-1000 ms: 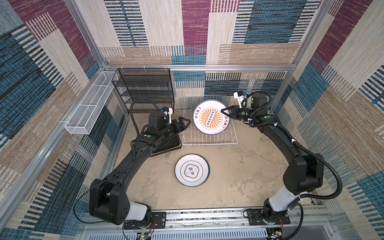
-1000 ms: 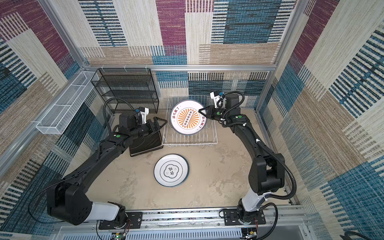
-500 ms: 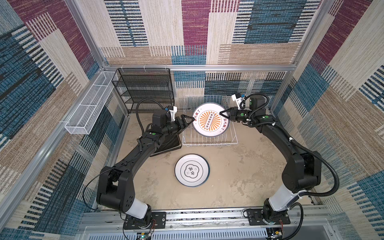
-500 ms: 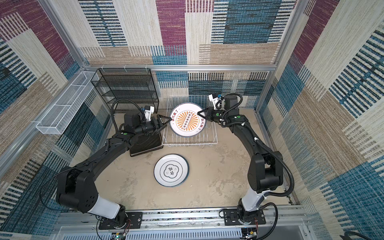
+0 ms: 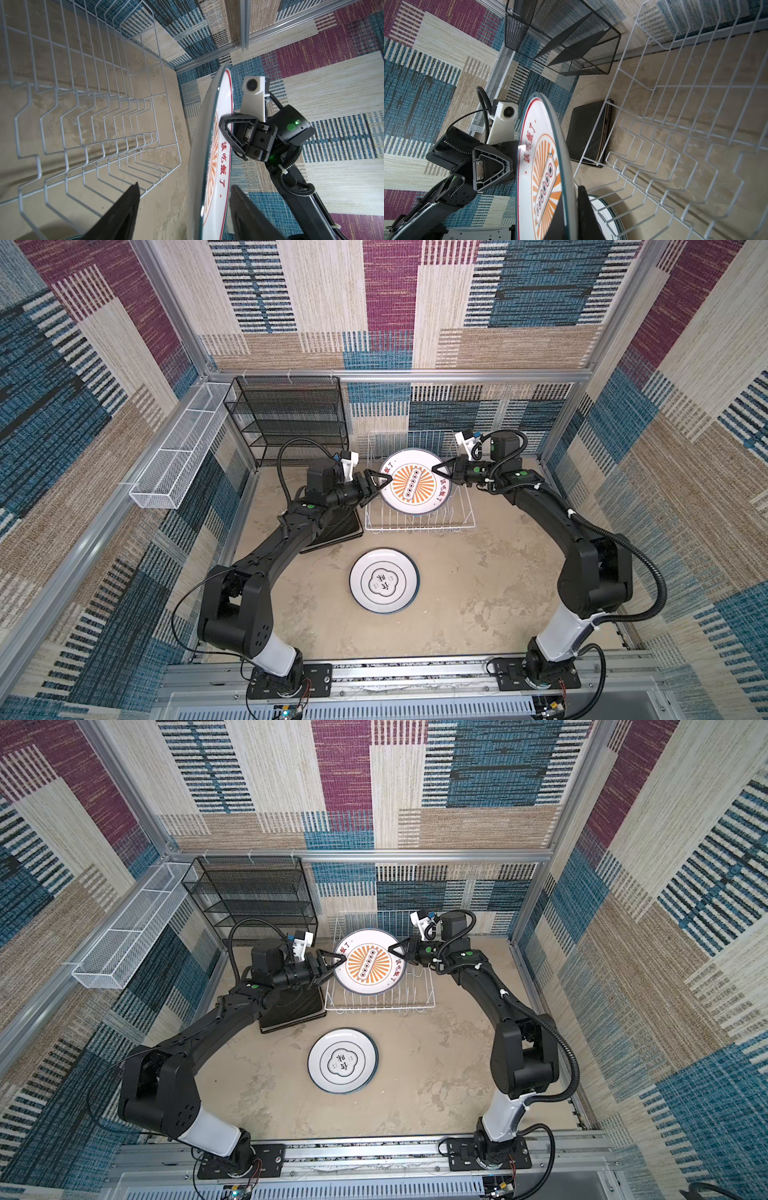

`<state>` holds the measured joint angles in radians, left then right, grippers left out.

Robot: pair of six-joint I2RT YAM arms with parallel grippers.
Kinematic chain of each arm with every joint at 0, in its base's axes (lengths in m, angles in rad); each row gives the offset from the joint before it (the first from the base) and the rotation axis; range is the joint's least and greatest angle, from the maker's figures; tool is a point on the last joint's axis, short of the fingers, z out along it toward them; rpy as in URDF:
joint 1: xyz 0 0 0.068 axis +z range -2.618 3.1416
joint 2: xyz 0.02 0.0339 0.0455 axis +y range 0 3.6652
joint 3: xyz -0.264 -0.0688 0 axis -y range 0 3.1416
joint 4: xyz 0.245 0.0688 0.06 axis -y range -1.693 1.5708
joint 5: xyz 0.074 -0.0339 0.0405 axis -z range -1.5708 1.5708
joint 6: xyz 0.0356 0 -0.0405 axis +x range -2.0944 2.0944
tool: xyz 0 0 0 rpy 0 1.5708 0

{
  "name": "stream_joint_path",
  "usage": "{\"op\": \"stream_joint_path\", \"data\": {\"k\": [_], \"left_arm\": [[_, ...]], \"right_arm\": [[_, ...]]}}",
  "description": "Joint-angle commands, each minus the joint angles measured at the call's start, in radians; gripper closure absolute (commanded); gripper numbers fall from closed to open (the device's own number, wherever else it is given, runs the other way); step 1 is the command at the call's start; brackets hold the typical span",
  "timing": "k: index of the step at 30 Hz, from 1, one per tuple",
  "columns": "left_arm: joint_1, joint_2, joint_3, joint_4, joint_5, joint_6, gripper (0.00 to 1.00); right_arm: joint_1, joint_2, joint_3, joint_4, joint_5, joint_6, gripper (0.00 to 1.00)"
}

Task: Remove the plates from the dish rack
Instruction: 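Hold the plate upright with both grippers above the rack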

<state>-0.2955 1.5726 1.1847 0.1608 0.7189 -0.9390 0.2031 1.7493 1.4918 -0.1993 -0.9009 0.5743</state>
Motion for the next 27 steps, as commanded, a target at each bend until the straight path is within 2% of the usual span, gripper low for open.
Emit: {"op": "stream_joint_path", "data": {"k": [1,9,16,20,23,25,27], "left_arm": [[-0.001,0.007,0.013,0.041,0.026,-0.008,0.33],[-0.007,0.032,0.012,0.059,0.072,-0.026,0.57],[-0.007,0.027,0.014,0.023,0.077,-0.005,0.7],[-0.006,0.037,0.027,0.003,0.082,-0.007,0.84],[-0.006,0.047,0.035,0.004,0.095,-0.018,0.9],[-0.007,0.049,0.038,-0.004,0.096,-0.019,0.98],[-0.005,0.049,0.047,-0.03,0.097,-0.01,1.0]], "right_arm": [[0.01,0.008,0.017,0.07,-0.028,0.024,1.0],[0.034,0.044,0.034,0.077,-0.04,0.044,1.0],[0.038,0.047,0.034,0.063,-0.038,0.034,1.0],[0.038,0.042,0.026,0.058,-0.026,0.03,1.0],[0.039,0.039,0.022,0.062,-0.024,0.03,1.0],[0.039,0.041,0.022,0.062,-0.024,0.03,0.98],[0.038,0.041,0.022,0.061,-0.021,0.027,0.93]]}}
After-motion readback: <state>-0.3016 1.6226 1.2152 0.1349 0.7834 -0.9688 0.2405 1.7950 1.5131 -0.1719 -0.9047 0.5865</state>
